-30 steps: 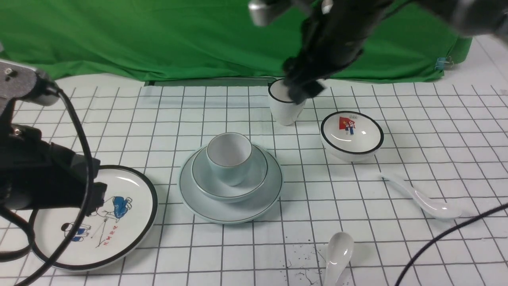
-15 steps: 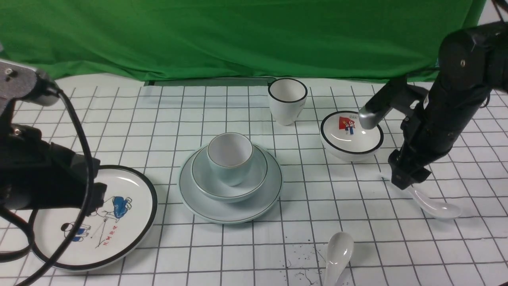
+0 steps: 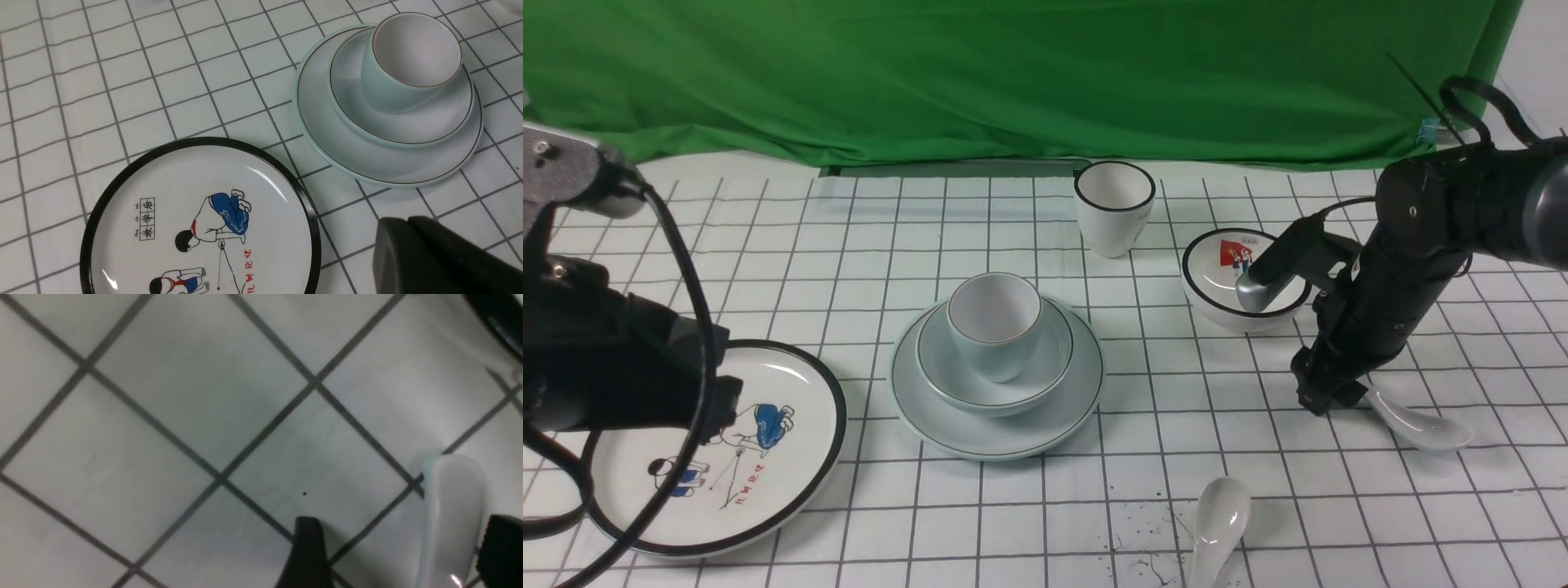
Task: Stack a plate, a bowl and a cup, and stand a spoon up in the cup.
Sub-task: Use the right arm to grab a blue soup spoon, then use the right arm to put the blue soup spoon into the blue teacup in the middle
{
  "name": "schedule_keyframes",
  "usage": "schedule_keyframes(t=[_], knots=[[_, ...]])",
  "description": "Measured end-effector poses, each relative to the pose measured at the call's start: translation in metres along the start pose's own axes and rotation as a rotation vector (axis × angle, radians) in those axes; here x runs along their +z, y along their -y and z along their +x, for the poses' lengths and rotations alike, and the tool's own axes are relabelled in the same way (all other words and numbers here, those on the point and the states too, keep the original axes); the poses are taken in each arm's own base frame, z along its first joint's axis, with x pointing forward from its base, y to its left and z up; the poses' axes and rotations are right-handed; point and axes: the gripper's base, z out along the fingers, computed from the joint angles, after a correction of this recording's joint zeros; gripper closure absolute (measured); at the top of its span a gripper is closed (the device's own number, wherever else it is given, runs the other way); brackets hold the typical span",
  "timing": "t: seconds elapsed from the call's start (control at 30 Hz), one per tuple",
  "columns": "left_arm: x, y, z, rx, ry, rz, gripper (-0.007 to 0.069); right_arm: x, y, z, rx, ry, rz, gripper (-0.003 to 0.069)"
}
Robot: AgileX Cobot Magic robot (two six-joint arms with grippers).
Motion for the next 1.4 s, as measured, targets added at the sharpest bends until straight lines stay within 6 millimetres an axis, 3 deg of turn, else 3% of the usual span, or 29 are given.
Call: schedule_keyframes(t=[0.23, 0.4, 0.53, 0.57, 0.63, 0.67, 0.7, 0.87, 1.1, 1.2, 1.4], knots=[[0.0, 0.0, 0.0, 0.001, 0.0, 0.0, 0.0661, 0.001, 0.001, 0.001, 0.006, -0.01, -0.005, 0.0491], [0.0, 0.0, 0.0, 0.003, -0.001, -0.002, 0.0661, -0.009, -0.002, 0.007, 0.011, -0.05, -0.033, 0.0483], [0.0, 0.0, 0.0, 0.003, -0.001, -0.002, 0.0661, -0.056, -0.011, -0.005, 0.022, 0.067, -0.015, 0.0483], [0.0, 0.0, 0.0, 0.003, 0.001, -0.002, 0.0661, -0.06, -0.012, -0.007, 0.022, 0.079, -0.012, 0.0483], [0.0, 0.0, -0.001, 0.004, 0.016, -0.004, 0.0661, -0.105, -0.024, -0.027, 0.015, 0.271, 0.027, 0.0483], [0.0, 0.0, -0.002, 0.004, 0.017, -0.005, 0.0661, -0.106, -0.025, -0.029, 0.011, 0.281, 0.031, 0.0483], [0.0, -0.001, -0.003, 0.004, 0.031, -0.006, 0.0661, -0.131, -0.036, -0.044, 0.016, 0.424, 0.04, 0.0483], [0.0, -0.001, -0.008, -0.004, 0.083, -0.012, 0.0661, -0.166, -0.071, -0.087, 0.1, 0.775, -0.03, 0.0483], [-0.005, 0.0, -0.011, -0.045, 0.133, -0.005, 0.0661, -0.165, -0.116, -0.129, 0.121, 1.025, -0.012, 0.0483], [-0.009, 0.0, -0.011, -0.045, 0.151, -0.005, 0.0661, -0.153, -0.137, -0.145, 0.112, 1.092, 0.007, 0.0483], [-0.012, 0.0, -0.011, -0.042, 0.159, -0.006, 0.0661, -0.122, -0.158, -0.162, 0.104, 1.11, 0.022, 0.0483]])
